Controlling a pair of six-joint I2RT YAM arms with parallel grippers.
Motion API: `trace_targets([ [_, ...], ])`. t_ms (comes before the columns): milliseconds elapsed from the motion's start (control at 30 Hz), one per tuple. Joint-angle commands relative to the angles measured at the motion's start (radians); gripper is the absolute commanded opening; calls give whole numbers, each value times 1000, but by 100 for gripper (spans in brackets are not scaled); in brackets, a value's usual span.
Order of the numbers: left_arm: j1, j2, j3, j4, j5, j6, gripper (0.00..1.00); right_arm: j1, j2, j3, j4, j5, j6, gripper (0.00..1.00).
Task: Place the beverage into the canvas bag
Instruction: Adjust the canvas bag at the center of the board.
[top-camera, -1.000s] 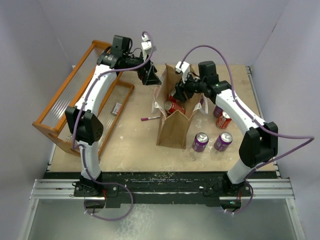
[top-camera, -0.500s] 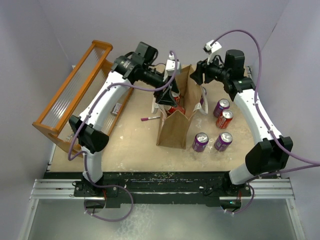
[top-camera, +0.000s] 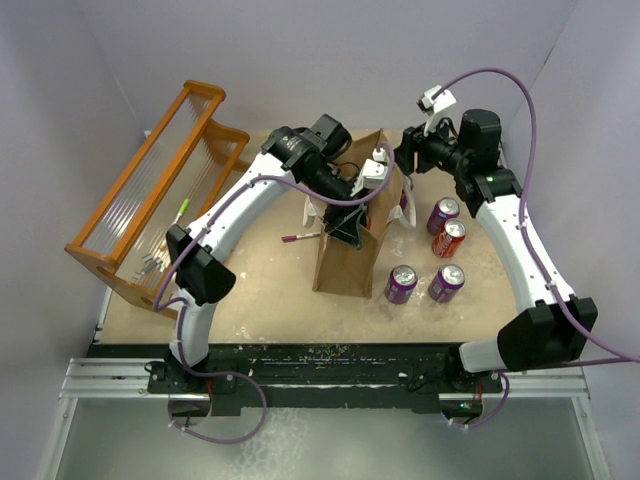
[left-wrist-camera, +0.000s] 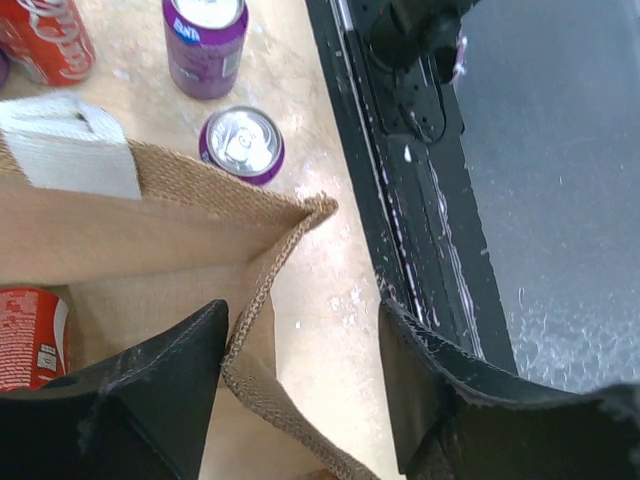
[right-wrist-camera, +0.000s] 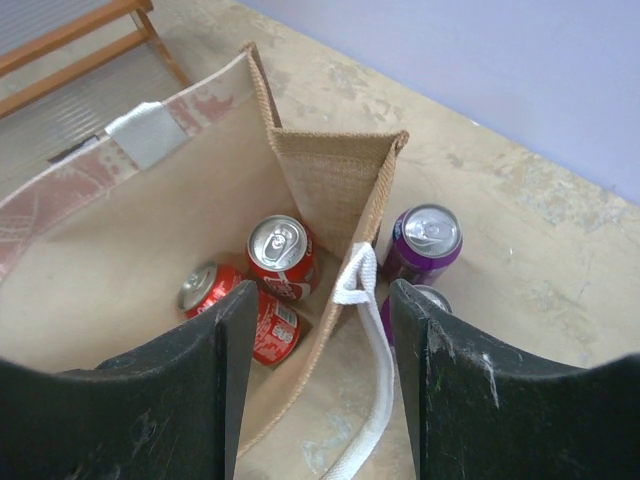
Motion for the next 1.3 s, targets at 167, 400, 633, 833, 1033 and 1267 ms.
trace_targets([
  [167, -72, -62, -121, -106, -84, 214, 58, -3, 53, -52, -47, 11, -58, 57],
  [400, -99, -71, -191, -104, -124, 313, 53, -3, 51, -120, -79, 25, -79, 53],
  [633, -122, -112, -331, -10, -210, 344, 50, -3, 55, -171, -70, -1, -101, 50],
  [833, -129, -115, -419, 74, -226, 320, 49, -3, 52, -234, -57, -23, -122, 48],
  [1033, -129, -92, -482, 115, -226, 317, 50, -3, 72, -274, -55, -34, -156, 46],
  [1267, -128, -84, -559, 155, -247, 338, 54, -3, 88, -303, -51, -19, -177, 46],
])
